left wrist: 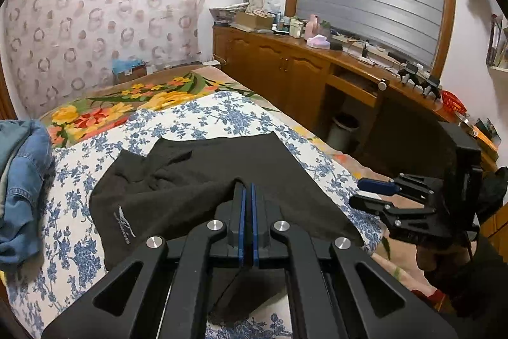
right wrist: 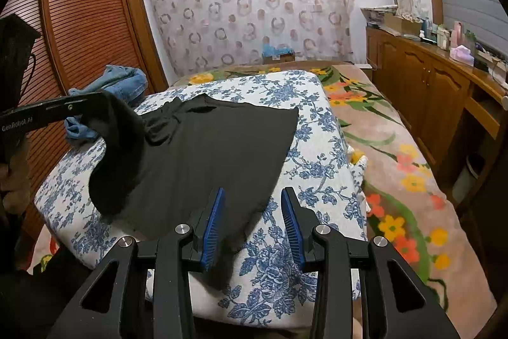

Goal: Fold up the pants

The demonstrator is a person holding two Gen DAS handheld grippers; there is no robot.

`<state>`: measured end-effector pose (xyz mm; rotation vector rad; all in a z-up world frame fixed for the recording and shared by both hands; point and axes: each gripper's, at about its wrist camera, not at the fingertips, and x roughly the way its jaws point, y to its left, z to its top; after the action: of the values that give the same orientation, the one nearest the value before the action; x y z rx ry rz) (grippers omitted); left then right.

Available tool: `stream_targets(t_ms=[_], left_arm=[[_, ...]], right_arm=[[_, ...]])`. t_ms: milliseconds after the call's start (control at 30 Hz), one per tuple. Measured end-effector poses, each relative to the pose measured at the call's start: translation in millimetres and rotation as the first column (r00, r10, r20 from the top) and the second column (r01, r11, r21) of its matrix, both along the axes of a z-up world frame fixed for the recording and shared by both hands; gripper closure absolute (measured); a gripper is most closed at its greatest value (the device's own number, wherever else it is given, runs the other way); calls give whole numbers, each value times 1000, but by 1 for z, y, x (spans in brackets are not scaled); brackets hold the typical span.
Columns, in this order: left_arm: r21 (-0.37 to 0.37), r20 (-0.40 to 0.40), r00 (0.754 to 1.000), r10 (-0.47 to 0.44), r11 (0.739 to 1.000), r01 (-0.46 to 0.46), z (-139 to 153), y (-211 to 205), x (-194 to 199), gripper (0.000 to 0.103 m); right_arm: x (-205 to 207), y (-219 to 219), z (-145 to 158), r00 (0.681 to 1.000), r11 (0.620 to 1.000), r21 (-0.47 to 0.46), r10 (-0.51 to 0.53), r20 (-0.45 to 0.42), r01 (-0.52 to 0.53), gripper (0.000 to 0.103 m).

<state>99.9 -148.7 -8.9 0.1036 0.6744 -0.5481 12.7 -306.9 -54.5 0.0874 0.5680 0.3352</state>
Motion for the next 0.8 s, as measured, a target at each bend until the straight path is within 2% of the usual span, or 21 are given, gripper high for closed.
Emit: stream_targets(t_ms=[100, 133, 200, 267, 300, 367, 400, 633, 800], left_arm=[[2, -15, 1000, 7, 1000, -7, -3, 3, 2, 99], [9, -13, 1000, 15, 1000, -15, -4, 4, 1, 94], [22, -11, 999, 32, 999, -31, -8, 8, 1, 80], [25, -12, 999, 45, 999, -44, -11, 14, 1, 53], [17, 2, 998, 61, 998, -61, -10, 20, -1, 49], [12, 20, 996, 90, 996, -90, -11, 31, -3, 30], [8, 29, 994, 108, 994, -109, -11, 38, -5, 26], [9, 30, 981, 190, 982, -191, -22, 77, -8, 25], [29, 2, 971, 239, 971, -239, -41, 97, -7, 25]], right_arm=[[0, 5, 3, 1000, 1000, -16, 11, 13, -10, 65], [0, 6, 3, 1000, 1000, -18, 10, 13, -10, 65], [3, 10, 3, 1000, 1000, -16, 12, 11, -11, 65], [7, 14, 3, 1000, 1000, -16, 18, 10, -18, 65], [8, 17, 3, 1000, 1000, -18, 24, 10, -23, 65], [12, 23, 3, 999, 999, -24, 38, 7, -38, 65], [14, 27, 3, 999, 999, -26, 46, 4, -46, 65], [29, 55, 3, 994, 993, -40, 111, -1, -111, 65], [40, 76, -5, 985, 985, -37, 168, -29, -169, 65]])
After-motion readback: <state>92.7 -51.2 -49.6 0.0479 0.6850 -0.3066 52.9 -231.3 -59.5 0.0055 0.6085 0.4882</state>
